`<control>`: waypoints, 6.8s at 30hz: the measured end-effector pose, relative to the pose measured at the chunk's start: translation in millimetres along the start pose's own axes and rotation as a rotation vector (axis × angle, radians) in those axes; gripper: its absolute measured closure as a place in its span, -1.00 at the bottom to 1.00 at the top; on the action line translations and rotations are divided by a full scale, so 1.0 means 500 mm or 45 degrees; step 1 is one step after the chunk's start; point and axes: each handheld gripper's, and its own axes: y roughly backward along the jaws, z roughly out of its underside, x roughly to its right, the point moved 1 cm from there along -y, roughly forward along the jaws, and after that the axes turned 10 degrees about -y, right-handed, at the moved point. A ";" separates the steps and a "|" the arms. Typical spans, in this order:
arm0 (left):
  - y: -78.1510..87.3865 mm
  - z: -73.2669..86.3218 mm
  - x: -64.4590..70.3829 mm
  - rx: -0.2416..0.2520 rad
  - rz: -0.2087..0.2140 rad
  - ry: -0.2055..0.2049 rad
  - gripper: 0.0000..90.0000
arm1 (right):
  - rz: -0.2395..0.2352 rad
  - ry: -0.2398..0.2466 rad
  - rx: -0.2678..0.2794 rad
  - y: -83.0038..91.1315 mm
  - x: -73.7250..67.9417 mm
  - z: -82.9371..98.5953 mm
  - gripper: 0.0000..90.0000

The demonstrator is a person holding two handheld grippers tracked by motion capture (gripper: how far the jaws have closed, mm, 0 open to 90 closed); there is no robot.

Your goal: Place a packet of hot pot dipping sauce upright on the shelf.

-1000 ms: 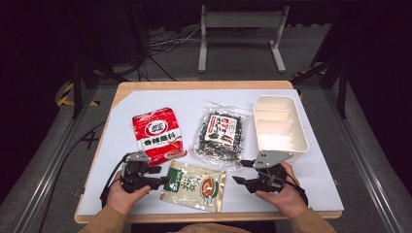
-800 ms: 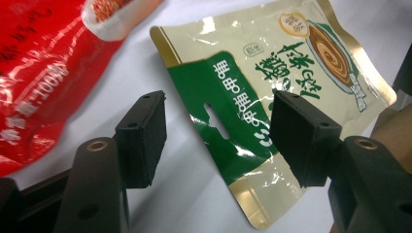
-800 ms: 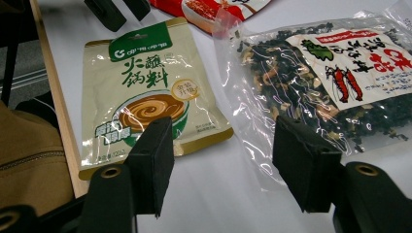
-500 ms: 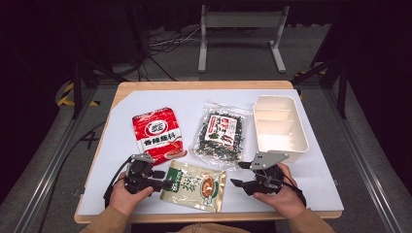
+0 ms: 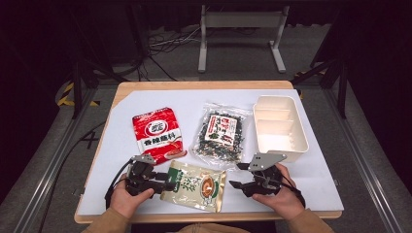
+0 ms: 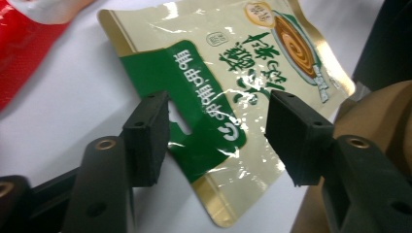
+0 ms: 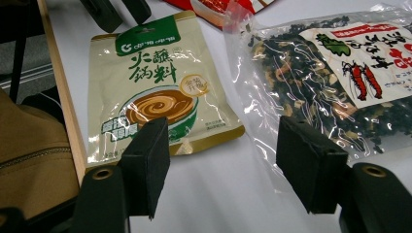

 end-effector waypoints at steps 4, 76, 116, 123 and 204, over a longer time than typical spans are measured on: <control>-0.001 0.004 -0.004 -0.004 -0.027 0.062 -0.18 | -0.001 0.003 -0.003 -0.002 -0.001 0.001 -0.19; 0.078 -0.049 0.089 0.209 -0.110 -0.109 1.00 | -0.026 0.053 -0.005 -0.006 -0.018 -0.002 0.04; 0.205 -0.166 0.181 0.328 -0.126 -0.624 1.00 | -0.231 0.217 0.089 0.000 -0.039 -0.141 0.03; 0.203 -0.182 0.198 0.319 -0.074 -0.700 1.00 | -0.311 0.244 0.047 -0.027 -0.052 -0.159 0.02; 0.249 -0.123 0.054 0.463 -0.272 -0.422 0.01 | -0.123 0.199 0.074 0.166 0.135 -0.211 1.00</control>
